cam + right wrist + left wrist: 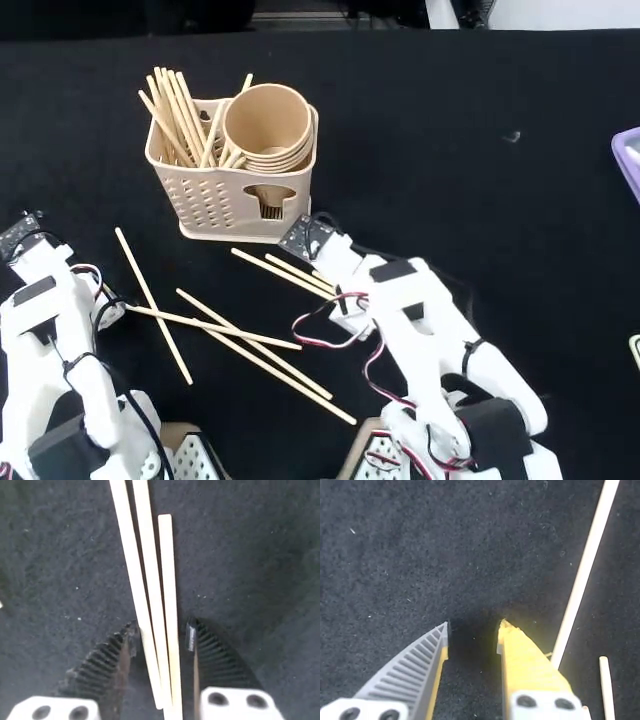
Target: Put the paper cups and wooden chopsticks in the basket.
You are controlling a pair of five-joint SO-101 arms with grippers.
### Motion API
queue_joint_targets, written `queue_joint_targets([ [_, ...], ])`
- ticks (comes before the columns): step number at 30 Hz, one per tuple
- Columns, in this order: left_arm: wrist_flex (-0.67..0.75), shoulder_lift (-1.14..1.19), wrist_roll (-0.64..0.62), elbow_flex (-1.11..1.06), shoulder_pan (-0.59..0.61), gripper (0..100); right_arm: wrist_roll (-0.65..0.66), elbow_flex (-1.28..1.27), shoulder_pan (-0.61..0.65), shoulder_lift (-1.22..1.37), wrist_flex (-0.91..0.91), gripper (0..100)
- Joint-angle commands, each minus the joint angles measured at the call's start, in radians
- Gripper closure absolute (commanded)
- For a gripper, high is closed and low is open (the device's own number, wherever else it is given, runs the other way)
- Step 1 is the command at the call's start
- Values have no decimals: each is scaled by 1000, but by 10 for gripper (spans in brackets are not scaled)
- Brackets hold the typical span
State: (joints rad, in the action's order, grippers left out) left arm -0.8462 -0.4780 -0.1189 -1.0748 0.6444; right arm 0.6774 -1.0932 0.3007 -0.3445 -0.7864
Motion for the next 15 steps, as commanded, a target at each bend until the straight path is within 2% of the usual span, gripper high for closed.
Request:
queue_joint_targets([
  [1,9,-32,-8,8,-1,830,15,119,-17,-8,-135,830],
  [6,11,-32,-8,8,-1,830,-32,200,-25,-79,-249,830],
  [11,11,-32,-8,7,-1,830,-31,127,-23,-56,-114,830],
  [15,9,-32,-6,7,-1,830,25,81,-26,12,-2,830],
])
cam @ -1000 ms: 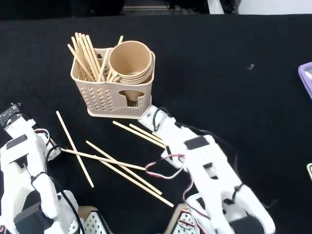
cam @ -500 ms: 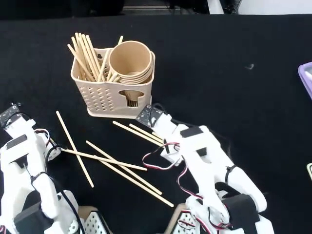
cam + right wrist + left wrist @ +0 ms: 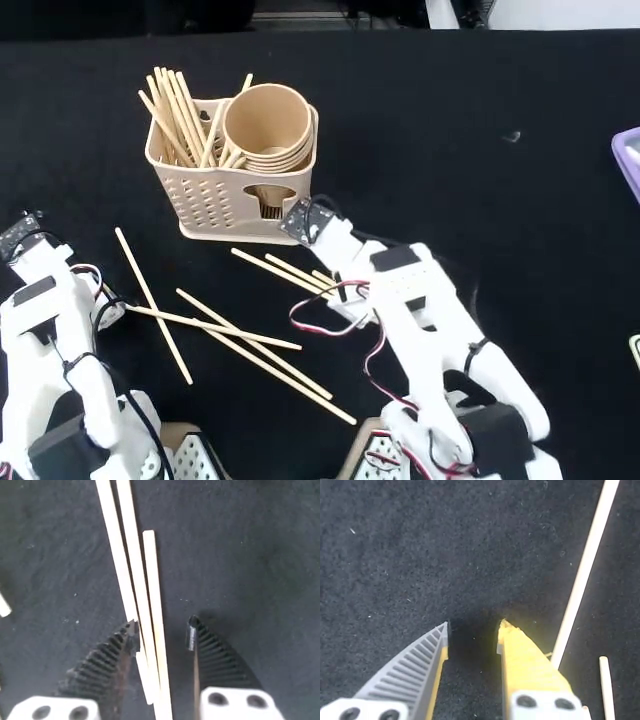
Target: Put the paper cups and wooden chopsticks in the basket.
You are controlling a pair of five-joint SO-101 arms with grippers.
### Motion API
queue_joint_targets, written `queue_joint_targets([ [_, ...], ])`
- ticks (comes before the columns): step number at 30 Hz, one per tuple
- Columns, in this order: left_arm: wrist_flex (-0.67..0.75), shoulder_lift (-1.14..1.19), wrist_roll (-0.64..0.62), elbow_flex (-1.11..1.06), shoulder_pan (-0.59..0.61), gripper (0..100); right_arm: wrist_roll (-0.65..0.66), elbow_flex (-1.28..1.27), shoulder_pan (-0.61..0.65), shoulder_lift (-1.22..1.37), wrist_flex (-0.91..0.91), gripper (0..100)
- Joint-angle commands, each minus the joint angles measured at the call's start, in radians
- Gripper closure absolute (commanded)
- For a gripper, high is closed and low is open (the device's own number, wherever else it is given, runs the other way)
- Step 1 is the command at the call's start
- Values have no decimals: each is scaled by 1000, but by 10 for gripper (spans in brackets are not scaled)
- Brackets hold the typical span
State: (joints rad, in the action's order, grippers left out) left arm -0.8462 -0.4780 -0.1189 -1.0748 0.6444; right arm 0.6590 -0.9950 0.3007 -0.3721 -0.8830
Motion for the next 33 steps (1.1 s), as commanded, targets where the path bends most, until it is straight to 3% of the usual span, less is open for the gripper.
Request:
queue_joint_targets([
  [1,9,-32,-6,7,-1,830,48,-18,-26,59,103,830],
  [12,8,-32,-6,8,-1,830,57,-10,-18,105,68,836],
  [17,9,-32,-6,8,-1,830,130,-21,-23,108,55,993],
  [22,11,-32,-6,7,1,830,132,19,-43,84,-34,988],
  [33,11,-32,-8,7,1,830,133,194,-60,-433,-450,988],
])
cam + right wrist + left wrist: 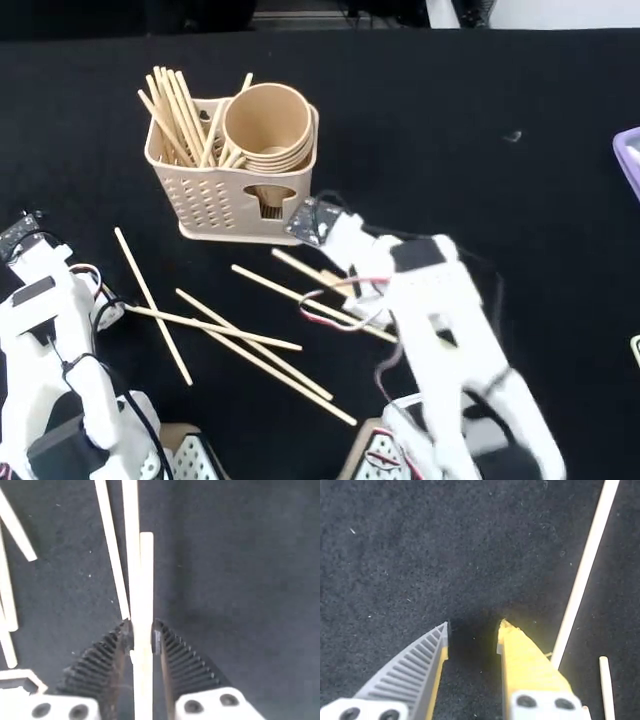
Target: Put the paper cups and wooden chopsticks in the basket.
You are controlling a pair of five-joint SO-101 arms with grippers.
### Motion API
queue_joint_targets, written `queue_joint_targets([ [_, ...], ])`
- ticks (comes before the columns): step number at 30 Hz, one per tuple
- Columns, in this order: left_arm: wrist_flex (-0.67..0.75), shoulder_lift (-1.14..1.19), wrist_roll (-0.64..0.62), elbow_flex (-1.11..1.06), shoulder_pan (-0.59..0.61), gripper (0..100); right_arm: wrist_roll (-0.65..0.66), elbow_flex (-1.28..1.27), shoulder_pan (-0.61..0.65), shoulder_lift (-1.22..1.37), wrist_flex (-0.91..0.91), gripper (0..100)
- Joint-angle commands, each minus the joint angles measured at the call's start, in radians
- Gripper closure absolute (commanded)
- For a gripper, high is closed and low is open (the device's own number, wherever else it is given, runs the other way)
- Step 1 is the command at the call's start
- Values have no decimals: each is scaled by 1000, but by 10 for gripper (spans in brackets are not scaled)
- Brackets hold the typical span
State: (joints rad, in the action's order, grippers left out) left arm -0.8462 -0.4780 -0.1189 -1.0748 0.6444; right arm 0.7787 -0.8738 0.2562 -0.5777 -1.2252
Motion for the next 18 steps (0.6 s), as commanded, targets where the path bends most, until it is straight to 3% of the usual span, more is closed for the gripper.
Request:
queue_joint_targets([
  [1,11,-32,-8,7,1,830,14,82,-9,-283,-135,988],
  [4,11,-32,-8,8,1,830,-44,142,91,-440,-258,988],
  [7,11,-32,-8,8,1,830,-206,298,288,-564,-376,988],
  [10,11,-32,-8,8,1,830,-373,475,437,-590,-381,988],
  [13,11,-32,-8,8,1,830,-488,573,491,-556,-255,987],
  [18,11,-32,-8,8,1,830,-620,591,496,-492,137,987],
])
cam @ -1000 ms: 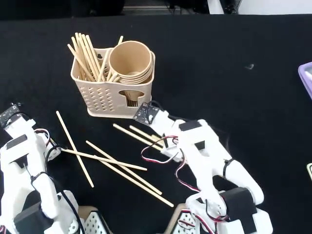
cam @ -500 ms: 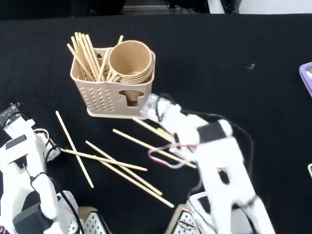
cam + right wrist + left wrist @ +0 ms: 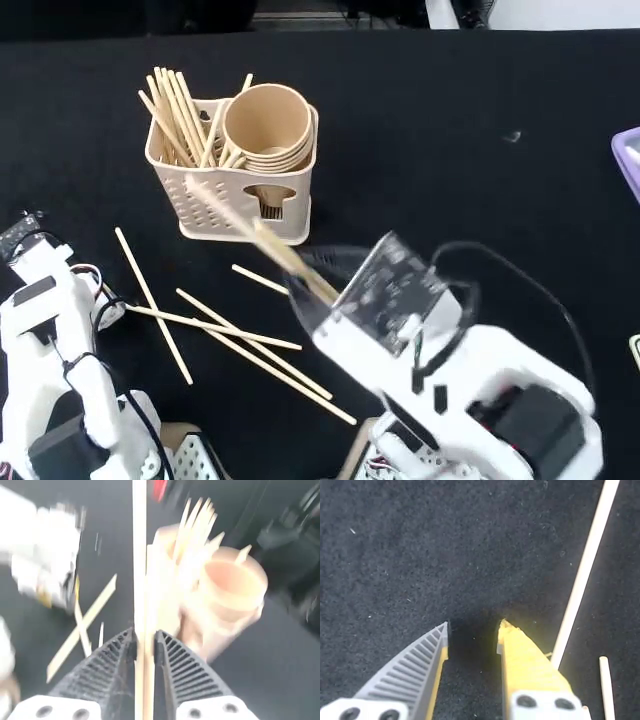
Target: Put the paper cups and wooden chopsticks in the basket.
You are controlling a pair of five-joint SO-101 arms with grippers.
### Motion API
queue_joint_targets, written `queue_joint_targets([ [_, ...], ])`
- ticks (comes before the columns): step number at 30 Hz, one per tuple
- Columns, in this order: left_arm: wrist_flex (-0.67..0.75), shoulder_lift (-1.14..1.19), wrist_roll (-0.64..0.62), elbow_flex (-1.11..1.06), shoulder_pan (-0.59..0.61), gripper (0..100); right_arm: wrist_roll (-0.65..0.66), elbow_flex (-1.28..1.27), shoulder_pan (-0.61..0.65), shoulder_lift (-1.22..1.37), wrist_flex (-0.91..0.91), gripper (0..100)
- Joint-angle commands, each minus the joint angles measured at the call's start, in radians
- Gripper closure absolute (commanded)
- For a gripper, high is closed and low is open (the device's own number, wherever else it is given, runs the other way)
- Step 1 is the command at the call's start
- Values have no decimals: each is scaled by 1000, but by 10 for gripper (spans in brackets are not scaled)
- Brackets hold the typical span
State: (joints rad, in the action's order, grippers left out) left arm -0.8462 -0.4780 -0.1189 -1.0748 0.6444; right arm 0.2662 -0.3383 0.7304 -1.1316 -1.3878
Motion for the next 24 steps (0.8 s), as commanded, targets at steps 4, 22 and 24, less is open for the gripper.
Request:
queue_joint_targets([
  [4,11,-32,-8,8,1,830,-224,54,21,145,580,987],
  [22,5,-32,-6,13,4,830,-239,122,-94,820,1470,988],
  [24,5,-32,-6,13,2,830,-239,133,-109,888,1470,988],
])
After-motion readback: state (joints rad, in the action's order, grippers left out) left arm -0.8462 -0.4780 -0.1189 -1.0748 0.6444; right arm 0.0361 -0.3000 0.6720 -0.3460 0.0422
